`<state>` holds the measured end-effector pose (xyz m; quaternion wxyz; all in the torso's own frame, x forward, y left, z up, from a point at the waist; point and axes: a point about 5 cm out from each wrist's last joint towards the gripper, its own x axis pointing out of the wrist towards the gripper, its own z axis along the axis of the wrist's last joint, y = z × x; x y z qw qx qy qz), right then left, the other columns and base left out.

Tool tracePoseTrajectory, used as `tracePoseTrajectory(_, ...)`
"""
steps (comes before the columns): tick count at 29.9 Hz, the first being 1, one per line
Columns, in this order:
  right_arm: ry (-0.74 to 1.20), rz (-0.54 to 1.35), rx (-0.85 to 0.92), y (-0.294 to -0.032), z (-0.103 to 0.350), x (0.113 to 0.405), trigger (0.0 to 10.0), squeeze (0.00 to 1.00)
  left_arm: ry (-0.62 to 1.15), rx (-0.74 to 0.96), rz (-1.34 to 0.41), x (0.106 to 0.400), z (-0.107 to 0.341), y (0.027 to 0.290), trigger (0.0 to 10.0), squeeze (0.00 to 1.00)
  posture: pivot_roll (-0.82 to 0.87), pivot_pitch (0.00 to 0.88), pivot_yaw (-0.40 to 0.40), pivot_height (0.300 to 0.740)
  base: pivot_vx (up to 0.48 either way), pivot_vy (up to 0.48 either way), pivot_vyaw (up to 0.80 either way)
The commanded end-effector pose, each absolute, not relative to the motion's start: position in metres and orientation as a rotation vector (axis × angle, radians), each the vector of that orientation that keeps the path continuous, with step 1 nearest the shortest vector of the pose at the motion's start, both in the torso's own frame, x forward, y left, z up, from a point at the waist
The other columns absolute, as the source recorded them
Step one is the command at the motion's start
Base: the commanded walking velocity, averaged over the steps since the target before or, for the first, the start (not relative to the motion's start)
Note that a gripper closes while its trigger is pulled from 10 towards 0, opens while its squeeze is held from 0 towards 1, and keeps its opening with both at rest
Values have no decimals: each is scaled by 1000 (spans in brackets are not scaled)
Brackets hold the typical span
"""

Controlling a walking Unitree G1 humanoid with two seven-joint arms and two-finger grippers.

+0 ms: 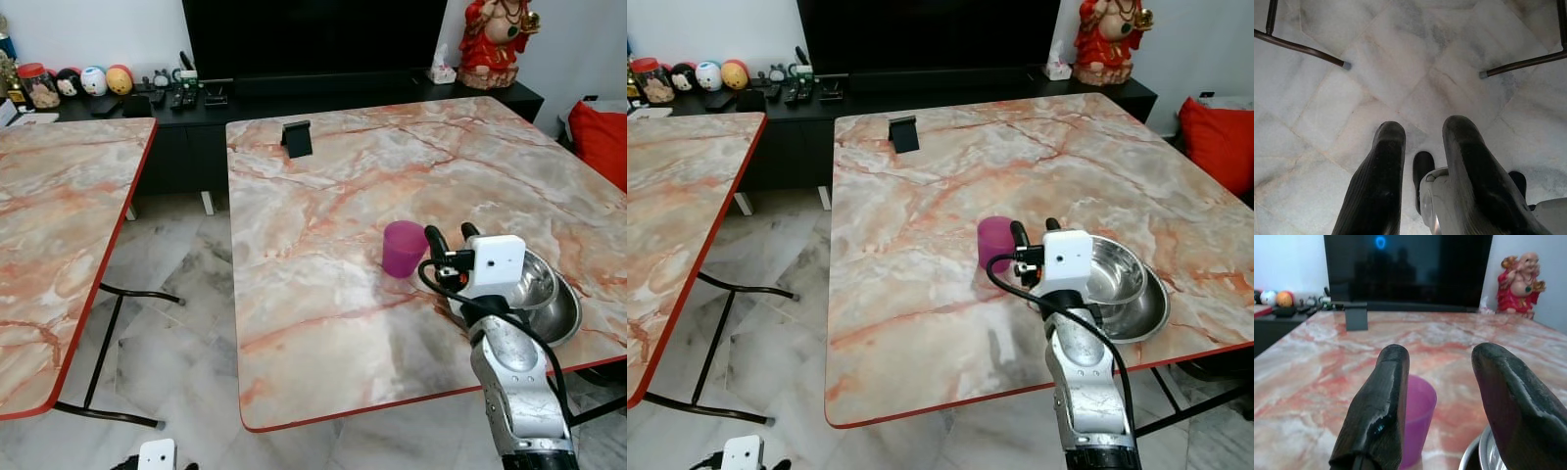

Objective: Setting the table

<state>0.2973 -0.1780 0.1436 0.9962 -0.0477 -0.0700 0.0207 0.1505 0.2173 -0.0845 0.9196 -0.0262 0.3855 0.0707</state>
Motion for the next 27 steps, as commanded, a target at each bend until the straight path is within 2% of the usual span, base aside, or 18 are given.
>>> tracePoseTrajectory(1, -199, 45, -90, -175, 154, 299, 10000, 0, 799, -47, 150, 149, -85, 220, 10000, 0, -74, 0, 5, 740, 0, 0, 0)
tracePoseTrajectory(27, -247, 110, -87, -161, 167, 311, 10000, 0, 797, -64, 171, 147, -86, 218, 10000, 0, -58, 0, -7, 740, 0, 0, 777)
